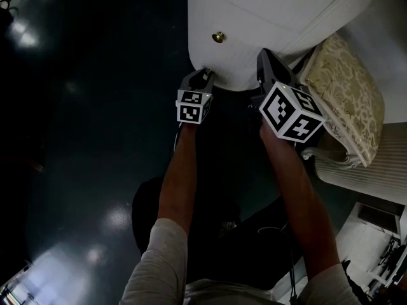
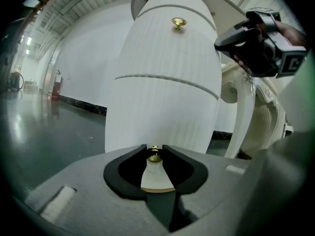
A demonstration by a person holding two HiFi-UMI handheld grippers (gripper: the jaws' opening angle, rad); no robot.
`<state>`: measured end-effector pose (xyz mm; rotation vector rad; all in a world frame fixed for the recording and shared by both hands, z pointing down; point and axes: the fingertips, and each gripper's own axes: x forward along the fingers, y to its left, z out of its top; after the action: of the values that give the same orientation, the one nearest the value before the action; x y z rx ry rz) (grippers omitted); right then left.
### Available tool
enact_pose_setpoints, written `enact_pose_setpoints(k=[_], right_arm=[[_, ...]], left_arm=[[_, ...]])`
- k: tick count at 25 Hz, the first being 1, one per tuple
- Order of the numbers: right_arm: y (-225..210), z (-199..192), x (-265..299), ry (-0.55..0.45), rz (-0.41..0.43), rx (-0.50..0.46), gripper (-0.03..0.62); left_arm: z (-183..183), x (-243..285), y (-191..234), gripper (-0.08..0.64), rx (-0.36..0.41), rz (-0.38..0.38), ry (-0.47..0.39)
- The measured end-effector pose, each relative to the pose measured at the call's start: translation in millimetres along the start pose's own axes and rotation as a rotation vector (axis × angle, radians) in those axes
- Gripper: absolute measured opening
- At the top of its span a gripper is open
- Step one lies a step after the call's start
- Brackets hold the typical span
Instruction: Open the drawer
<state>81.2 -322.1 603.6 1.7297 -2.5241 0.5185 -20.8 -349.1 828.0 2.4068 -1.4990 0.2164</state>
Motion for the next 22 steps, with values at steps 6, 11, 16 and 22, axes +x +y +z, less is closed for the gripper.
enact_pose_setpoints(k=[6,11,16,22], right_arm=[[0.8,-1.2,0.4,0.010,0.000,-0.017,0.014],[1.9,-1.6,0.5,0.015,0.001,-0.019,0.014],[-0.8,-0.2,0.4,-0.005,-0.039,-0.008,0.015],[31.8,-7.6,-1.9,0.030,0.030,-0.126,0.015]], left_arm=[[-3.0,-1.4,1.7,0.100,0.004,-0.013,0.010],[-5.3,-6.9,3.9,0.100,0.002,-0.010,0.021],[-9.7,-23.3,4.1,0.100,0.019,-0.026,-0.006],[-9.8,-35.6,4.4,0.100,0.017,-0.019,0.012]])
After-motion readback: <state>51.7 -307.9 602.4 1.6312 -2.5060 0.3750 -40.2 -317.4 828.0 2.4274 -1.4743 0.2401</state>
